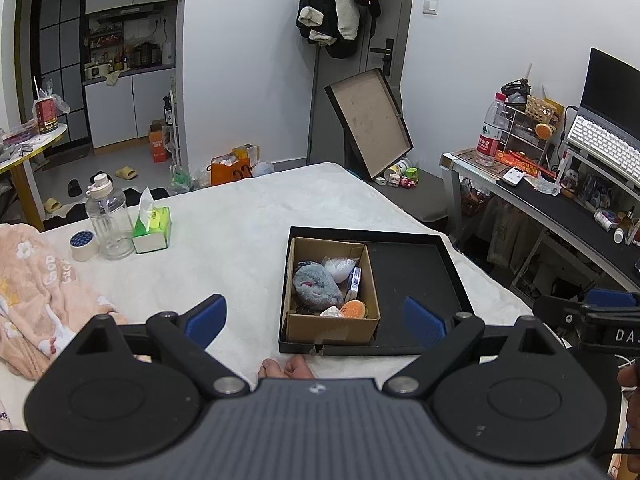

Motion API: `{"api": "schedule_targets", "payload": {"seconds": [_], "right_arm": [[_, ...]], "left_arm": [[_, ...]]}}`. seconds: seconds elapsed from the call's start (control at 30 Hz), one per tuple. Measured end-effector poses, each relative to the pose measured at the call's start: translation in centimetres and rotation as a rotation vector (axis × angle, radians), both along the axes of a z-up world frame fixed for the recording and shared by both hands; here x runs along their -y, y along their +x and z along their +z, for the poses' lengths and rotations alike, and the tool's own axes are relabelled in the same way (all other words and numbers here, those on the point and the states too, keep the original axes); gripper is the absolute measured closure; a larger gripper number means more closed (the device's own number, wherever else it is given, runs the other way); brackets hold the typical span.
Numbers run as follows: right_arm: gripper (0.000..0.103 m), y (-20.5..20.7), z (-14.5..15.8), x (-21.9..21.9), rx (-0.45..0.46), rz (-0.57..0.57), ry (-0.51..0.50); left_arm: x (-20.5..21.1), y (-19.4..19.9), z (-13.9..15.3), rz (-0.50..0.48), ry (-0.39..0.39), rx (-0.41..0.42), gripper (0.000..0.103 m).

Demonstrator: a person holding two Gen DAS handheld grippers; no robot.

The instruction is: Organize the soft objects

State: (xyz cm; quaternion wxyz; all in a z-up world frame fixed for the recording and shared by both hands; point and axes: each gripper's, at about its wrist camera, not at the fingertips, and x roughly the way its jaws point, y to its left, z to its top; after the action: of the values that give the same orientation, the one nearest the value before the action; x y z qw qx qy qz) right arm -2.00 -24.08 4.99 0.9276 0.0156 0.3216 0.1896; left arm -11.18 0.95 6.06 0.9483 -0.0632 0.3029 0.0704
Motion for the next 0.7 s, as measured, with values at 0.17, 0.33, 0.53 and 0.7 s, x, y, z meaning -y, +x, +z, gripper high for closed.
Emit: {"api": "schedule_targets", "payload": {"seconds": [0.17, 0.33, 0.53, 0.7], "right_arm": [[0.000, -0.08, -0.02, -0.10, 0.000, 0.004, -0.002], [0.000, -0.11, 0.00, -0.14, -0.001, 0.002, -0.002], [0.000, -0.11, 0.02, -0.12, -0.002, 0.001, -0.001], [0.000, -0.11, 0.01, -0.04, -0.005, -0.001, 0.000]], "left_arm": [[0.02, 0.00, 0.00, 0.000, -0.001, 0.000, 0.008], [-0.01, 0.00, 0.00, 0.001, 0.000, -0.001, 0.008], [0.01, 0.00, -0.01, 0.001, 0.000, -0.001, 0.008], [0.01, -0.03, -0.07, -0.003, 0.001, 0.000, 0.008]]}}
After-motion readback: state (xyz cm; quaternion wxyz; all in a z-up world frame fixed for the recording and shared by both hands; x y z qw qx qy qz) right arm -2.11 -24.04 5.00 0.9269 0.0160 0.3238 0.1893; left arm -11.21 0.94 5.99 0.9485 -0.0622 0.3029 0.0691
